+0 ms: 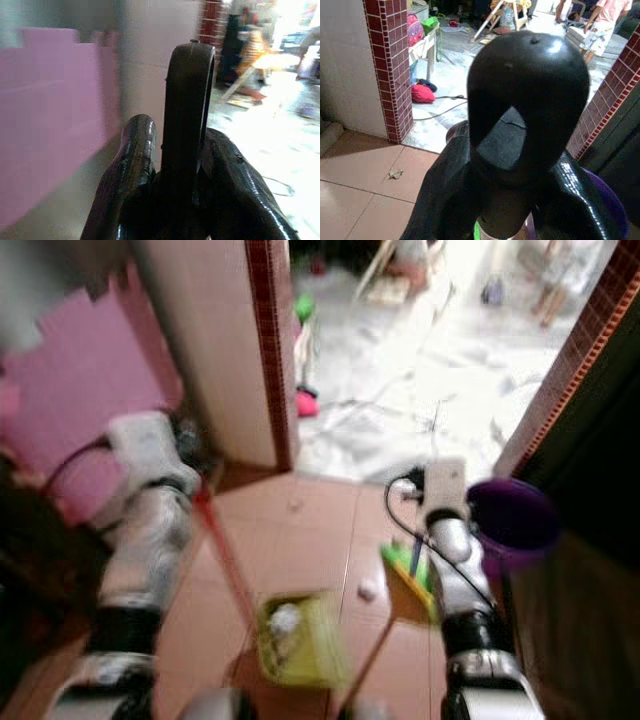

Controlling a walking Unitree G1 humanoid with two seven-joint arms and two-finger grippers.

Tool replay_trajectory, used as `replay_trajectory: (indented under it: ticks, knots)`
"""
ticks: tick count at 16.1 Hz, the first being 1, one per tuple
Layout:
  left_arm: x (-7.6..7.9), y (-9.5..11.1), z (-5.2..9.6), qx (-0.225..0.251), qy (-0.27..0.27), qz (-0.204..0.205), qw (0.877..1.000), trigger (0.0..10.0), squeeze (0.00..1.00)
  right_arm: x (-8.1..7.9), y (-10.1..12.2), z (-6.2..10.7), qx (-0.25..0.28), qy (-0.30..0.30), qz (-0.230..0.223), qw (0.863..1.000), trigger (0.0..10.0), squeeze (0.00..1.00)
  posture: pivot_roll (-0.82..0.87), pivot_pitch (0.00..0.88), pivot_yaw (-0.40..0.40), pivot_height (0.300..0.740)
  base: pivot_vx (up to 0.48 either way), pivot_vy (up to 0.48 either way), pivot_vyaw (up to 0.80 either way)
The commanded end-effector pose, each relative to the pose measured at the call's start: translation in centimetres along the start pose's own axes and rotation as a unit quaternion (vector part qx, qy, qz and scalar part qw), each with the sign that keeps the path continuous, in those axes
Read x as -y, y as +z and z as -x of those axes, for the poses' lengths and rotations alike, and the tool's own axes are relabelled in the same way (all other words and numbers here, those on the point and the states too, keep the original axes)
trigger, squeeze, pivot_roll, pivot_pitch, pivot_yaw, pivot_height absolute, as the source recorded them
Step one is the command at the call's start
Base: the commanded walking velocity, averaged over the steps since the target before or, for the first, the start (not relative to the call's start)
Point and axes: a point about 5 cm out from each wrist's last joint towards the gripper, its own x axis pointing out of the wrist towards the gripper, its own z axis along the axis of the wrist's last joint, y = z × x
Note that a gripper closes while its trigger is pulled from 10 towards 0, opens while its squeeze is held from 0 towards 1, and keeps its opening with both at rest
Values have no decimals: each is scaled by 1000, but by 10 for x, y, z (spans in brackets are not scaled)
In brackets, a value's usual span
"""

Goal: Sweep floor

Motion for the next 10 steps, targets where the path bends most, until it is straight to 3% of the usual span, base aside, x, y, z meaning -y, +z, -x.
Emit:
replay_trajectory:
  ticks: [1,6,8,9,10]
  knots:
    - [6,20,-4,40,-16,22,999,10000,0,2,-8,0,-29,-8,-11,999,10000,0,-90,0,43,740,0,0,0]
    - [-1,14,-6,21,-10,31,999,10000,0,13,-12,-4,-58,-14,25,998,10000,0,-93,0,44,740,0,0,0]
    - [-2,14,-5,22,-15,26,999,10000,0,32,-3,-8,-36,-40,108,993,10000,0,-93,0,40,740,0,0,0]
    - [-1,14,-5,19,-15,30,999,10000,0,35,2,-9,-27,-21,171,985,10000,0,-91,0,39,740,0,0,0]
    - [0,14,-5,19,-17,29,999,10000,0,35,1,-9,-31,-3,180,983,10000,0,-91,0,39,740,0,0,0]
